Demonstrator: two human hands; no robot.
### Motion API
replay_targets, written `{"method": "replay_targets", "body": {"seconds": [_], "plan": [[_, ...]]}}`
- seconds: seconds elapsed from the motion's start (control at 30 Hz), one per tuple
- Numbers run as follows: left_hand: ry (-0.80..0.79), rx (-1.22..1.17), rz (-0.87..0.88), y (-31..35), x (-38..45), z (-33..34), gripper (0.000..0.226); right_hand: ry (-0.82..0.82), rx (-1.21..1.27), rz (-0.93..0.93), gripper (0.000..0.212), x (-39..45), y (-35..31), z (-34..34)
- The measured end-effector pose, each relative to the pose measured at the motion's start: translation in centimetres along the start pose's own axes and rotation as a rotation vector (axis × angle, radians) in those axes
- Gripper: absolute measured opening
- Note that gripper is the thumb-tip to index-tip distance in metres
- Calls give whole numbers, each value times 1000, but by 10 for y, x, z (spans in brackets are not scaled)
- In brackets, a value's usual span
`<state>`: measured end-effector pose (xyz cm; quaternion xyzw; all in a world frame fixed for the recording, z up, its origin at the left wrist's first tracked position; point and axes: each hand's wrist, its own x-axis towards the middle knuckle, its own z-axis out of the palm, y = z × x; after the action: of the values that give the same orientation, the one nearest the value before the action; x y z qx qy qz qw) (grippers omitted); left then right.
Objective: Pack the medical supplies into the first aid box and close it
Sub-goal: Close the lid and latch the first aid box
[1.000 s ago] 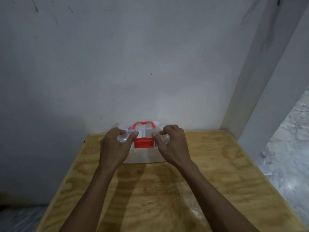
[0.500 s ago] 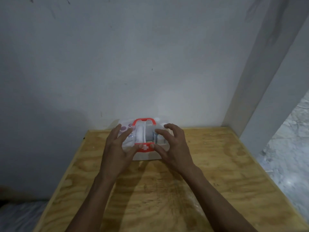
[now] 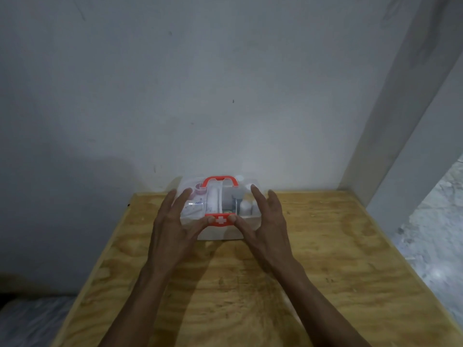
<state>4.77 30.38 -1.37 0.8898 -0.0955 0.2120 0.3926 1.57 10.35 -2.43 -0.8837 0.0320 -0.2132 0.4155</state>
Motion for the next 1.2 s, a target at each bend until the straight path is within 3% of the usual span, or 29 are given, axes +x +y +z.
{"method": "replay_targets", "body": {"seconds": [0.23, 1.03, 1.2], "plan": [[25, -60, 39, -8, 11, 1, 75, -20, 55, 20, 81, 13, 1, 7], [-3, -80, -12, -21, 45, 15, 80, -41, 77, 29, 83, 52, 7, 29], [-19, 73, -60, -19, 42, 14, 84, -98, 44, 46, 85, 54, 4, 26]]}}
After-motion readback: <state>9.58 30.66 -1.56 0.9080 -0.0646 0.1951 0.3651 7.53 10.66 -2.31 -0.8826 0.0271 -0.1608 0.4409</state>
